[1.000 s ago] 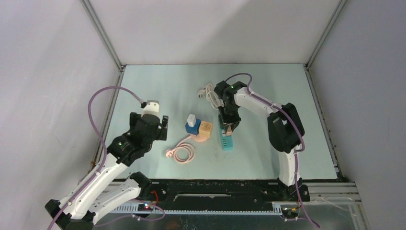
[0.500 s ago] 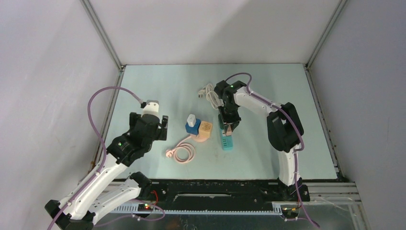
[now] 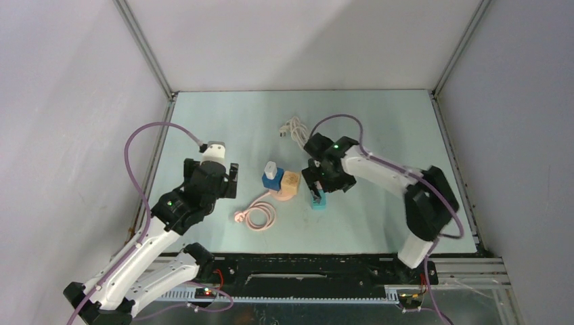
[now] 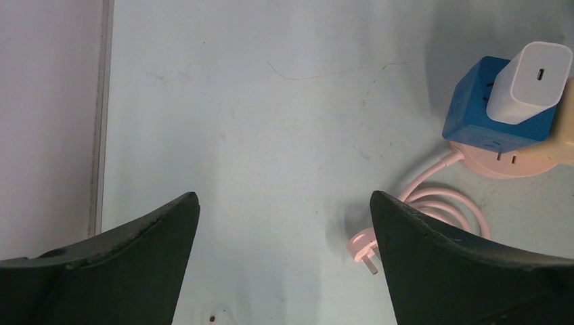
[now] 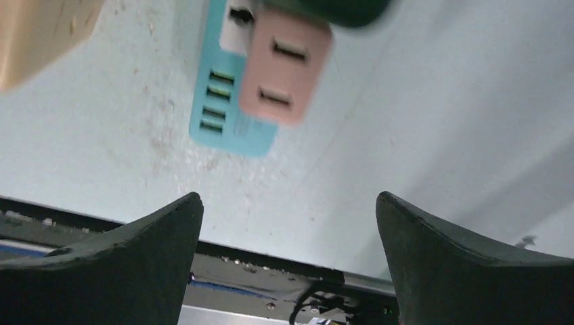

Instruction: Insert the plug

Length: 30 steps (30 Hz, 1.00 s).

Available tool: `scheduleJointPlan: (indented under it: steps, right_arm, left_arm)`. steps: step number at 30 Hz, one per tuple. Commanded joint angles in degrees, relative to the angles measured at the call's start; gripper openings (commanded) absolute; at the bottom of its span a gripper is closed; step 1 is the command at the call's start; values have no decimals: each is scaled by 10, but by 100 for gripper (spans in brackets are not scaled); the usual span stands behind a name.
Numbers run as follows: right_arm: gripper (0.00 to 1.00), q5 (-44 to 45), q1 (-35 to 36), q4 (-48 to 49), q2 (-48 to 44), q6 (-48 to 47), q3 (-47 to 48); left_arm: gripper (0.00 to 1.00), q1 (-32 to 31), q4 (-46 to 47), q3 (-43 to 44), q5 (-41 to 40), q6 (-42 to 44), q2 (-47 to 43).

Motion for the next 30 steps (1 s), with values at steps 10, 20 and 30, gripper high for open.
scheduleJointPlan:
  steps: [10, 20, 30]
  right_arm:
    - [100, -82, -123, 154, -388, -18, -215]
    - [100, -125, -281, 200, -506, -36, -329]
    - [100, 29, -311, 332, -499, -28, -386]
  left_arm:
    - [100, 3, 29, -9, 41, 12, -4]
    - [100, 6, 25, 12, 84, -9, -11]
    - [100, 27, 362, -194, -2, 8, -123]
